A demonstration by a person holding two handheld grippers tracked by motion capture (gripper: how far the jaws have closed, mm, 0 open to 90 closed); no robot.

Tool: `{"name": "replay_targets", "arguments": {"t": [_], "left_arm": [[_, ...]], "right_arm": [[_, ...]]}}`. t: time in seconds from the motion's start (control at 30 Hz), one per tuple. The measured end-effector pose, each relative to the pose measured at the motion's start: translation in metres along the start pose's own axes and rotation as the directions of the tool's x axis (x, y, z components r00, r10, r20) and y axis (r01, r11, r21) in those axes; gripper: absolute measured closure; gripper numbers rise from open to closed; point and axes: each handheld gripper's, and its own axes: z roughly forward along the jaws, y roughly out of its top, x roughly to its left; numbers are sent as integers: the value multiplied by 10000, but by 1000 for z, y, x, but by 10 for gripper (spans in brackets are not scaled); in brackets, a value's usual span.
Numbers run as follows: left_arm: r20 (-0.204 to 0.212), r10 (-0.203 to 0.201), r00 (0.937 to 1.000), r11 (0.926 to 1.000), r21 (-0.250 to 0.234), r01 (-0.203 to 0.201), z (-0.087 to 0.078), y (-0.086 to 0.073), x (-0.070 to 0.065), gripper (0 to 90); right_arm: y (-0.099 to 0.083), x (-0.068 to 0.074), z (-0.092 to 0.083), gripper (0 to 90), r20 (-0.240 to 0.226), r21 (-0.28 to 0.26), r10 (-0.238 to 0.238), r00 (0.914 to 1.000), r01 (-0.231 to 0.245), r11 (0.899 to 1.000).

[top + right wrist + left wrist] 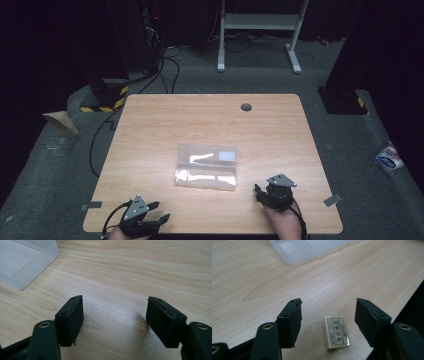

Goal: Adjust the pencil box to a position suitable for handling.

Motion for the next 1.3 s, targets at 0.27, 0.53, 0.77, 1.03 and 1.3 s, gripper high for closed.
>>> {"name": "replay_targets", "arguments": {"t": [0.27, 0.53, 0.77, 1.03, 1.3], "left_arm": [[362, 382, 9986, 9992, 95, -386, 3, -3, -2, 594], [474, 801, 9957, 9965, 184, -811, 4, -3, -4, 679], [55, 424, 9991, 9991, 93, -425, 8, 0, 3, 681], [-758, 80, 9971, 10000, 54, -76, 14, 4, 11, 663], [-920, 135, 9957, 9993, 346, -104, 12, 1, 10, 679]], "right_arm": [[-1, -4, -1, 303, -187, -67, 370, 9991, -371, 9993], [-2, -3, -2, 309, -215, -153, 234, 9995, -237, 9996], [-2, -3, -3, 317, -256, -164, 326, 9991, -331, 9993], [-2, -1, -3, 320, -312, -191, 218, 9993, -224, 9996], [-2, -1, -3, 324, -333, -132, 214, 9992, -218, 9997]]}}
